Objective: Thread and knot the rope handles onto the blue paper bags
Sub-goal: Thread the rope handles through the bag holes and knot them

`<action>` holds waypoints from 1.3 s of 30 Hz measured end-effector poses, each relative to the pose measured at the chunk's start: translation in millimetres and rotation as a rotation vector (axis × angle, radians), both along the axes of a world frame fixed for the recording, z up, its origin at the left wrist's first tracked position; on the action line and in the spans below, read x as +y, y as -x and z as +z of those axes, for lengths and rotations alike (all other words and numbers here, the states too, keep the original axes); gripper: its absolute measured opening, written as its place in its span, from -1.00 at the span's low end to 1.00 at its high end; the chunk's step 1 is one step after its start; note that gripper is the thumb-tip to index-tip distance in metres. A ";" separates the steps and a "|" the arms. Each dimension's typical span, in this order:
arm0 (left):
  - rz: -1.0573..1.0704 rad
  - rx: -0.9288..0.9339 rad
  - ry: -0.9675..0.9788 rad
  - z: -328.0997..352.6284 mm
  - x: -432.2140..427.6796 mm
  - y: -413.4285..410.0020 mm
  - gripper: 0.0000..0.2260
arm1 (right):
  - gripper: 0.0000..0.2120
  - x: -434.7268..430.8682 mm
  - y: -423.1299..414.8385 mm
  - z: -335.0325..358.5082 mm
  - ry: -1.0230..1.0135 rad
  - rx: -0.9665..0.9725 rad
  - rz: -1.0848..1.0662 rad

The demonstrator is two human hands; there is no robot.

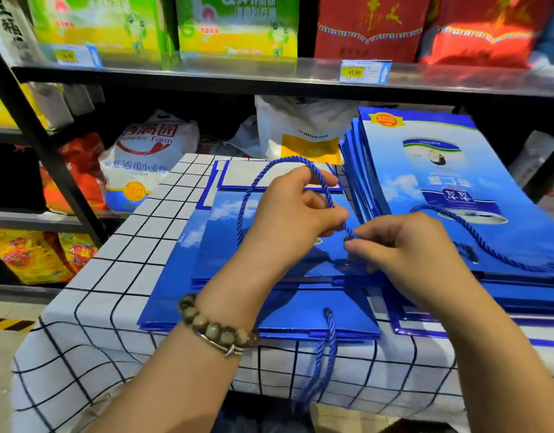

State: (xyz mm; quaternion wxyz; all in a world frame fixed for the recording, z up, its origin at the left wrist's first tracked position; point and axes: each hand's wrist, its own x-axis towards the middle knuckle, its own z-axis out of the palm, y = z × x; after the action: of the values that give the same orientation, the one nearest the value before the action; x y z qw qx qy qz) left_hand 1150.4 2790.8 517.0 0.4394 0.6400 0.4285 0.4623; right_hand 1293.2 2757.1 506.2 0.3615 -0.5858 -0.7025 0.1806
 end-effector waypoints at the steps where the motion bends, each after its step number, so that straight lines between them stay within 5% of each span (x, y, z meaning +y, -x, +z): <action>1: -0.006 0.067 -0.026 -1.7 -1.2 0.7 -0.74 | -0.78 0.8 -1.7 0.5 -0.003 0.031 -0.029; 5: -0.093 0.878 -0.236 -27.3 -11.4 15.7 -0.56 | -0.94 -0.6 -7.5 6.0 -0.037 0.047 -0.115; 8: -0.151 1.077 -0.283 -43.7 -24.8 32.0 -0.57 | -0.83 -6.7 2.3 6.7 0.027 0.272 -0.073; 12: -0.096 0.967 -0.277 -42.8 -43.7 57.3 -0.34 | -0.82 -15.1 19.2 -7.1 0.123 0.475 -0.016; 17: -0.052 0.968 -0.558 -51.1 -53.0 69.5 -0.66 | -0.79 -16.1 25.8 -31.8 0.131 0.316 -0.011; 23: -0.006 0.942 -0.674 -59.9 -51.6 68.2 -0.42 | -0.74 -15.9 24.7 -34.9 0.195 0.284 0.054; 29: 0.083 0.909 -0.631 -57.7 -53.7 64.8 -0.70 | -0.70 -18.1 24.1 -34.3 0.148 -0.021 0.153; 33: 0.171 0.865 -0.566 -49.9 -52.2 62.4 -0.80 | -0.85 -27.2 16.9 -27.9 0.255 -0.016 0.350; 35: 0.225 0.818 -0.535 -47.5 -51.1 59.2 -0.88 | -0.72 -25.2 13.7 -32.2 0.213 -0.159 0.364; 39: 0.300 0.783 -0.539 -46.1 -61.7 49.4 -0.82 | -0.78 -21.6 15.3 -36.3 0.146 -0.234 0.322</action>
State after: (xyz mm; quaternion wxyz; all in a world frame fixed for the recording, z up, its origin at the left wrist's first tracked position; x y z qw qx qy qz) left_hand 1100.9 2729.1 470.9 -0.0068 0.7877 0.5140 0.3394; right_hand 1277.9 2735.5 469.9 0.2005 -0.5077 -0.8092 0.2173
